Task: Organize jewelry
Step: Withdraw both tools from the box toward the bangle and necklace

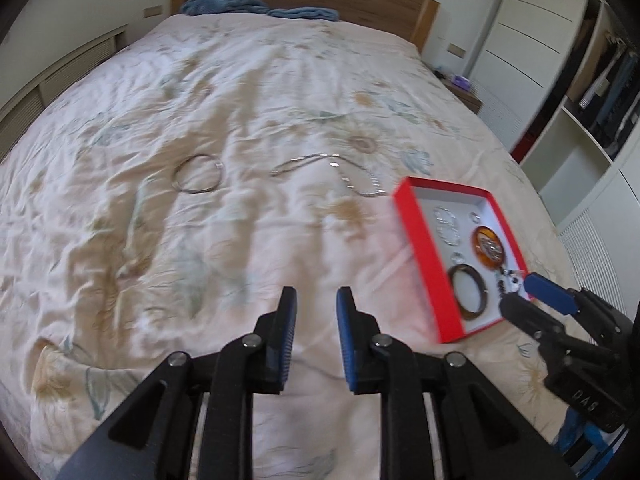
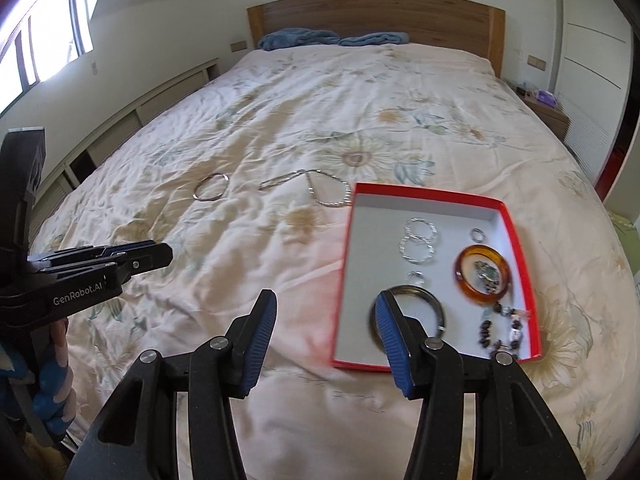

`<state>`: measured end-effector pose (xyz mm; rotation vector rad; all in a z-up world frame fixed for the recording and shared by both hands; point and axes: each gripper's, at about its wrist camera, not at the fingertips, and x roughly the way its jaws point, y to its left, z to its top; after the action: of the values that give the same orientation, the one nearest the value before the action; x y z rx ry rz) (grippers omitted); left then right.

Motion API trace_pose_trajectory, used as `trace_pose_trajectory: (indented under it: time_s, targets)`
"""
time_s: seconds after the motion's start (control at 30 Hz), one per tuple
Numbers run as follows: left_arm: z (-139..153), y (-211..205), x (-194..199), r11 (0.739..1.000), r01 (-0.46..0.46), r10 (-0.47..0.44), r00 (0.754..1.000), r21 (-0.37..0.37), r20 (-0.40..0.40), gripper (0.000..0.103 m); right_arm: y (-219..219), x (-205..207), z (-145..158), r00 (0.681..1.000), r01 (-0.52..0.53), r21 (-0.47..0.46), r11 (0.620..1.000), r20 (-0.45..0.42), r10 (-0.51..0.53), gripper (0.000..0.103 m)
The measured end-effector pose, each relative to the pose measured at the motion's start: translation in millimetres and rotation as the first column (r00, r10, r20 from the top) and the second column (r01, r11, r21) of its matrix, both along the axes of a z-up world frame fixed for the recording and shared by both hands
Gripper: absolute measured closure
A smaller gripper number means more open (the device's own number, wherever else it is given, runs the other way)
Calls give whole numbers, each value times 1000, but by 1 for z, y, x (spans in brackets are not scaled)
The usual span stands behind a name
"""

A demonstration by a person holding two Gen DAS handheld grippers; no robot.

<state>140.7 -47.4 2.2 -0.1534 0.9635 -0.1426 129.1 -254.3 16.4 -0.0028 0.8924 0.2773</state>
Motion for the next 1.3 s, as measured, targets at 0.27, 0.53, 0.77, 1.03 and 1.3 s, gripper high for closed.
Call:
trace_pose_trajectory:
  time_s: [0.27, 0.53, 0.77, 1.03, 1.3]
  targets:
    - [-8, 41, 11, 997, -81, 81, 997, -6, -4, 84, 32, 15, 0, 998, -60, -8, 998, -7, 60, 52]
    - [-19, 54, 19, 992, -122, 123, 992, 24, -12, 83, 52, 27, -7, 995, -98, -1, 995, -20, 98, 51]
    - [-28, 56, 25, 988, -132, 133, 991, 78, -8, 73, 63, 40, -15, 993, -109, 0, 994, -39, 109, 50]
    - [-38, 59, 29, 988, -122, 123, 992, 91, -14, 73, 75, 48, -25, 992, -115, 8, 993, -58, 115, 47]
    - [-43, 70, 31, 986, -140, 142, 990, 93, -17, 73, 88, 50, -34, 988, -133, -4, 991, -84, 132, 47]
